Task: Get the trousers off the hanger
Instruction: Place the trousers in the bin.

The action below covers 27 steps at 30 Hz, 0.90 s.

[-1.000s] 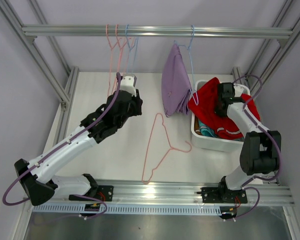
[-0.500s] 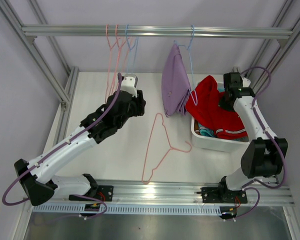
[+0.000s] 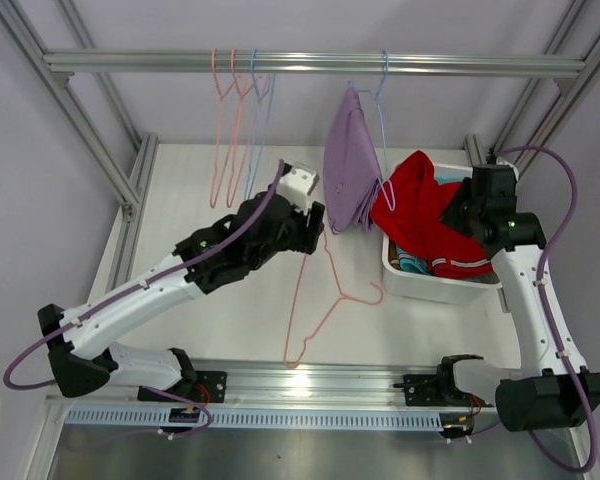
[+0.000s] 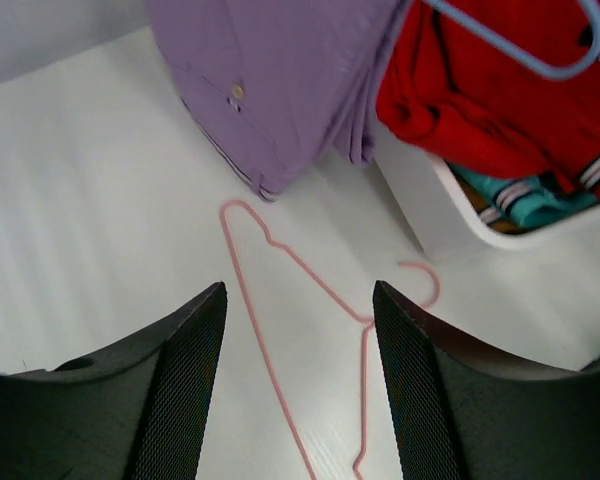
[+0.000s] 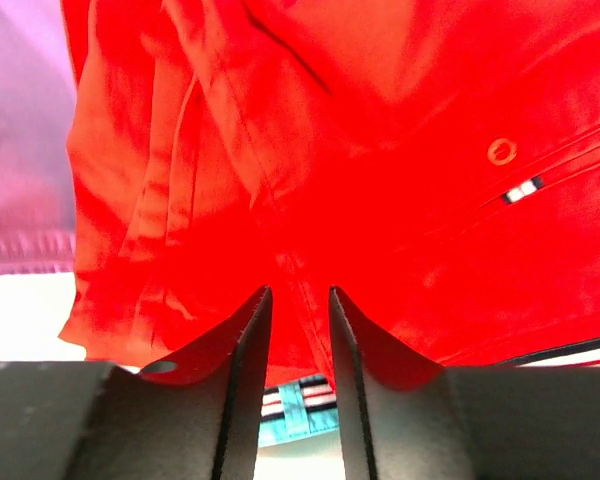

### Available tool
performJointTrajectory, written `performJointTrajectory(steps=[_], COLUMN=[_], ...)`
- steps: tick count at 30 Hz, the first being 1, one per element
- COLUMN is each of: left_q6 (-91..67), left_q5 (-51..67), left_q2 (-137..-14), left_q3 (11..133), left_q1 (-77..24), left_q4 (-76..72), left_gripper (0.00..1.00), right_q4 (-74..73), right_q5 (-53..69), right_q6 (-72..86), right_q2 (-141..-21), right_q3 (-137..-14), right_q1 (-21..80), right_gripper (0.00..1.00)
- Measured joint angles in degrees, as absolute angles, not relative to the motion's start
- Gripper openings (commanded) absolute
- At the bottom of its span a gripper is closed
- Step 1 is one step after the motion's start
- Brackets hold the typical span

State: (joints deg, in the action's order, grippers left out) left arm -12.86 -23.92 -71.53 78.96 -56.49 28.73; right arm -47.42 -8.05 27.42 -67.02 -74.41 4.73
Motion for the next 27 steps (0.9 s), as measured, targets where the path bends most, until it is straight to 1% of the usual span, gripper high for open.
performJointTrajectory(steps=[5,9,15,24,27], left_q6=[-12.27,-11.49,-11.46,-11.46,-11.46], left_q5=[-20.71,-19.68,-17.19,-15.46,-14.9], left_q2=[-74.7,-80.23,-84.9,-97.32,-99.77], left_q3=[75.26,72.38,67.11,66.3,66.3], left_q1=[-58.63,-59.94,-60.9,-65.21,-65.69], left_q4=[31.81,35.46,38.0,37.78,37.52], left_gripper=[0.64,0.65,0.66,0.68,0.68], right_q4=[-46.37,-45.25,-43.18,-40.38,-39.94], right_q5=[-4.6,-2.04,1.58,3.62,3.97], right_q6=[26.15,24.99,24.21,23.38,23.33], right_q2=[-64.88,-62.85,-59.86,-56.97,-56.25], right_q3=[-70.7,-67.88,-63.86,-59.31,-58.5], right_q1=[4.47,3.38,1.63,1.58,1.58], right_gripper=[0.39,0.4,0.41,0.45,0.48])
